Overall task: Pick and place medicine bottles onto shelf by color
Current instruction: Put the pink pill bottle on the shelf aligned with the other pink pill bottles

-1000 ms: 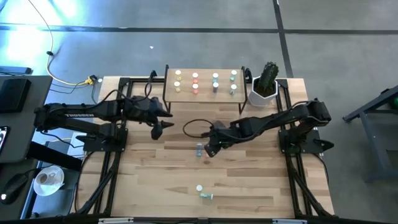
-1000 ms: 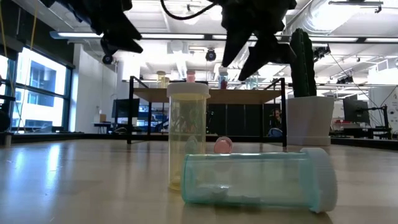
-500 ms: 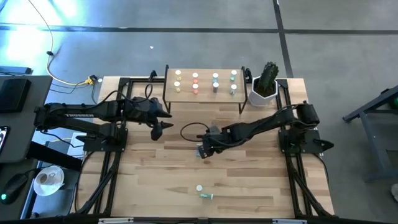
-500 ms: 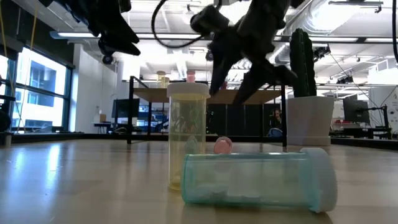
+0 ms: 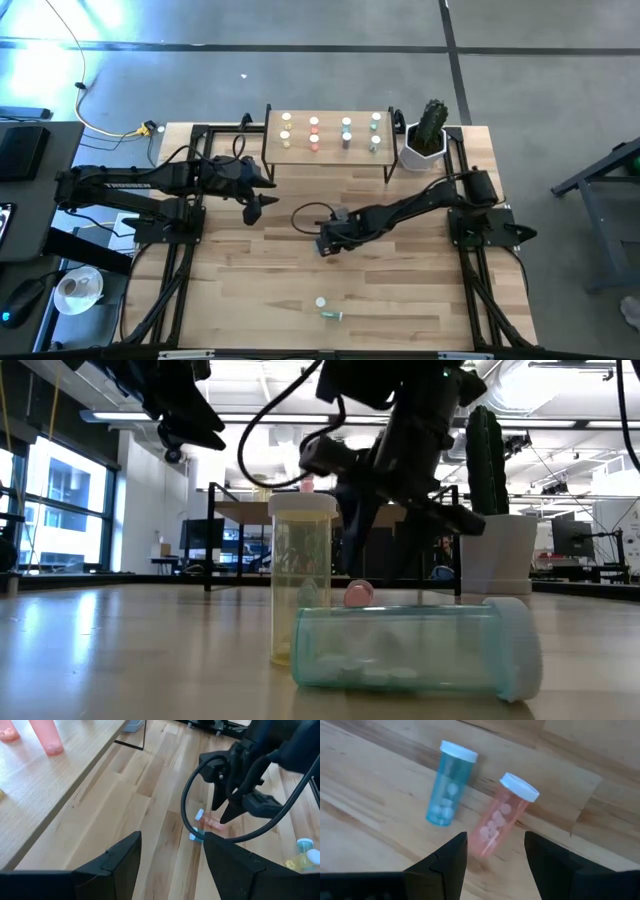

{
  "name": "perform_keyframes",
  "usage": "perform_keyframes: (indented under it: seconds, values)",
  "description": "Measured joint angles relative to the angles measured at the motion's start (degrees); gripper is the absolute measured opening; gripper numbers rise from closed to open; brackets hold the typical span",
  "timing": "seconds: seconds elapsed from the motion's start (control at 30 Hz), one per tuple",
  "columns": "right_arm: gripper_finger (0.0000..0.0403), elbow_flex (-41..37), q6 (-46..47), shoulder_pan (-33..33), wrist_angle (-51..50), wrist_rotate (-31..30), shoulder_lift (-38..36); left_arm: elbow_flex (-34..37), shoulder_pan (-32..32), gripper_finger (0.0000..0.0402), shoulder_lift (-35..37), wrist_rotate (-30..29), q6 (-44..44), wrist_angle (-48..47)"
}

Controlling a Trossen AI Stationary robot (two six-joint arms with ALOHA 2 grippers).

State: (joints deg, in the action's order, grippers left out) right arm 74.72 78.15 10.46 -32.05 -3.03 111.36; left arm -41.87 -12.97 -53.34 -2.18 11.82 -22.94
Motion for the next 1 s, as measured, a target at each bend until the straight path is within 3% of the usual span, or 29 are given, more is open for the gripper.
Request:
perform_keyframes:
  seconds: [0.7,1.0]
  values:
    - [0.0186,0.3,-0.1,0.0,-0.2,-0.4,3.5,0.0,0.0,0.0204,0.0,0.0,0.0,0.0]
    - [0.0124,0.2,-1.6,0.0,-1.7,-0.5,3.6,0.0,0.0,0.0204,0.0,0.0,0.0,0.0]
